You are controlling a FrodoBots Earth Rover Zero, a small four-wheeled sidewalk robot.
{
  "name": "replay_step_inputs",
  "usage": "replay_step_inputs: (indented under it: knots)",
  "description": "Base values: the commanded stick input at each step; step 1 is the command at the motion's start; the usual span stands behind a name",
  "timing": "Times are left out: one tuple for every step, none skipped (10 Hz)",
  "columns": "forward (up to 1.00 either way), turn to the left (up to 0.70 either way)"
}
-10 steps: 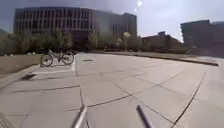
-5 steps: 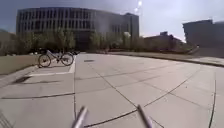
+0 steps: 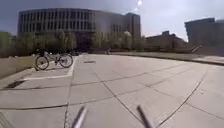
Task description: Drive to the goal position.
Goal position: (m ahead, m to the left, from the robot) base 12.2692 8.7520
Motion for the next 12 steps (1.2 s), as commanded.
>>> replay_step_inputs:
  knots:
    - [0.7, 0.0]
    - [0.7, 0.0]
    - [0.7, 0.0]
    - [0.7, 0.0]
    - [0.7, 0.0]
    - [0.7, 0.0]
    - [0.7, 0.0]
    - [0.7, 0.0]
    - [0.7, 0.0]
    - [0.7, 0.0]
    - [0.7, 0.0]
    - [0.7, 0.0]
